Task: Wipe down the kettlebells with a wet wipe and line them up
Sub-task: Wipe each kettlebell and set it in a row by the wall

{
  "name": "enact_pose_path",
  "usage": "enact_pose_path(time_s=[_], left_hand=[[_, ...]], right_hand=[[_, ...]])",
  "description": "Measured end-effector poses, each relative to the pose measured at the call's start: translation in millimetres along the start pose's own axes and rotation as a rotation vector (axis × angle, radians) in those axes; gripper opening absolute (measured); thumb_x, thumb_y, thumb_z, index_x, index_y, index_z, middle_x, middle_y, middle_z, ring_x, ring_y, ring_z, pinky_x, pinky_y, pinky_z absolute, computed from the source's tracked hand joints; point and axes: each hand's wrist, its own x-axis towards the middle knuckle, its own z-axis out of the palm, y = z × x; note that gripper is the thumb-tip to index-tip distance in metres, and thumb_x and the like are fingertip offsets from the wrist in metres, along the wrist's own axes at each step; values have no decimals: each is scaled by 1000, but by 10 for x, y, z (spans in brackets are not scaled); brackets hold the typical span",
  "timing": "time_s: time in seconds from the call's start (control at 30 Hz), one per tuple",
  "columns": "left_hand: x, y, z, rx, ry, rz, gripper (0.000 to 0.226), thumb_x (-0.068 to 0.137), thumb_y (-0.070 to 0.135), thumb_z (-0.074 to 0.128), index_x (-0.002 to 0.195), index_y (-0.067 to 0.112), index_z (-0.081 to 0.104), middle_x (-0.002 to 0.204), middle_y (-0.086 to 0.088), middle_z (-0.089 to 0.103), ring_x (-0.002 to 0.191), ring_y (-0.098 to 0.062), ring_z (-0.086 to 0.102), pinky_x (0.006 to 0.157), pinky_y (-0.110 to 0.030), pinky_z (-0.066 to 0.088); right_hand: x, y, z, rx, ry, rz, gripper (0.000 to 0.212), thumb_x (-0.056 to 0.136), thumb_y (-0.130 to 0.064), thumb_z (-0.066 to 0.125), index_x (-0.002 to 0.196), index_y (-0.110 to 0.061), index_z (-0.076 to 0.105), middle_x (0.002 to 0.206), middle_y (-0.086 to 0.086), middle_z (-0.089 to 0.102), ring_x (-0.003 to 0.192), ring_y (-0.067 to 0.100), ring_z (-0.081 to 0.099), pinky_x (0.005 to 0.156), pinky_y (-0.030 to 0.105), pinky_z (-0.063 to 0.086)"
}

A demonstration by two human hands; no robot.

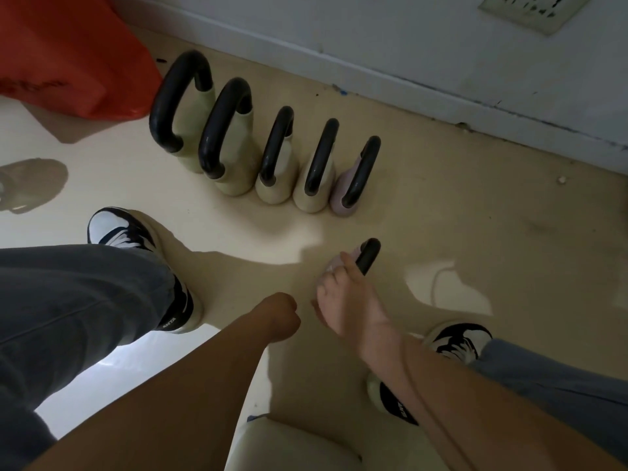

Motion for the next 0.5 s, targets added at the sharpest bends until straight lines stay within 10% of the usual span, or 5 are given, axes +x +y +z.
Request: enact_pose_path(time_s=[0.13, 0.5], left_hand=[[25, -83, 17, 4, -20, -20, 18, 91, 10, 50, 94, 1, 65, 108, -13, 63, 112, -32, 61, 90, -28, 47], [21, 23, 6, -22, -17, -1, 36, 93, 10, 49, 125, 1, 65, 134, -15, 60, 123, -30, 57, 102, -30, 46]], right_hand=[[-2, -274, 76, -195, -119, -34, 30, 96, -16, 51, 116, 1, 66, 104, 23, 59, 107, 44, 55, 119, 69, 14], [-142, 415, 49, -7, 201, -254, 34, 100, -31, 44, 111, -14, 71, 107, 14, 68, 103, 38, 62, 118, 64, 22]])
